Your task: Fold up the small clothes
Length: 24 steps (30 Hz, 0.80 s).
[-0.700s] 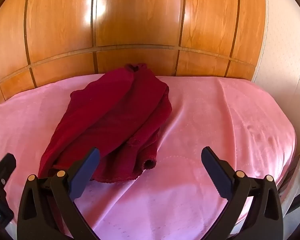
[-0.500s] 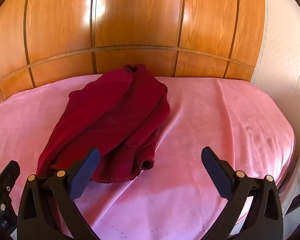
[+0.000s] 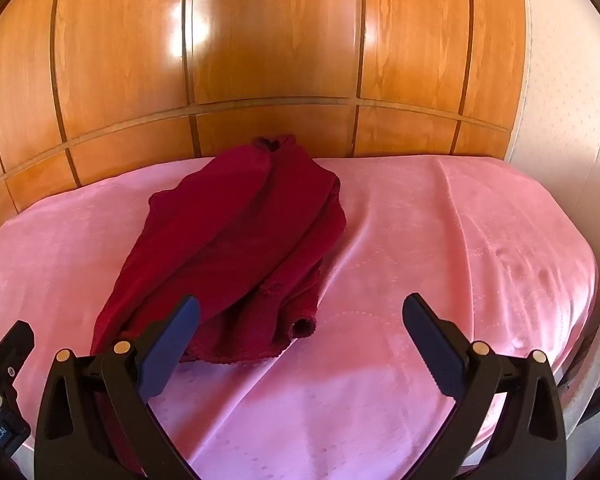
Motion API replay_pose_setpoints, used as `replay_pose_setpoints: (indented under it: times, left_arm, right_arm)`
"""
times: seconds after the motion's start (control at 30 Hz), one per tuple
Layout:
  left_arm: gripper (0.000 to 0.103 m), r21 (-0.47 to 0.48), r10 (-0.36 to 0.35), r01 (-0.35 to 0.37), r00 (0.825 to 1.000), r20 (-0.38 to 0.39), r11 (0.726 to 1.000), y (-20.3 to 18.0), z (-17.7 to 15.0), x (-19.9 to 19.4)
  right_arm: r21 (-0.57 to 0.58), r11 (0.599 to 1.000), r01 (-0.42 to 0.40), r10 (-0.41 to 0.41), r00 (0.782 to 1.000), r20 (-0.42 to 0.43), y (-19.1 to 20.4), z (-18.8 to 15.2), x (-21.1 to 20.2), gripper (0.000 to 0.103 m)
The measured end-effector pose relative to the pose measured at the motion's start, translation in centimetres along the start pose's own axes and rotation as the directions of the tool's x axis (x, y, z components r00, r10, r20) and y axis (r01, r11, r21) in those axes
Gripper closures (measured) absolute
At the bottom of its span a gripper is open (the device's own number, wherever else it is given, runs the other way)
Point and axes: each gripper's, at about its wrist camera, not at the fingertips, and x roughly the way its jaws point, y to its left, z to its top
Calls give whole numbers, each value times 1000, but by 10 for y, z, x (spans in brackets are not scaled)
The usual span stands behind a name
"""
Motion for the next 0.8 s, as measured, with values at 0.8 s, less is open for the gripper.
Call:
replay_pose_setpoints:
  times: [0.8]
  left_arm:
    - [4,3,-44,45,997,-61,999,3,10,17]
  right_arm:
    - [6,1000,-10,10,999,-31,-2,-3,19,2]
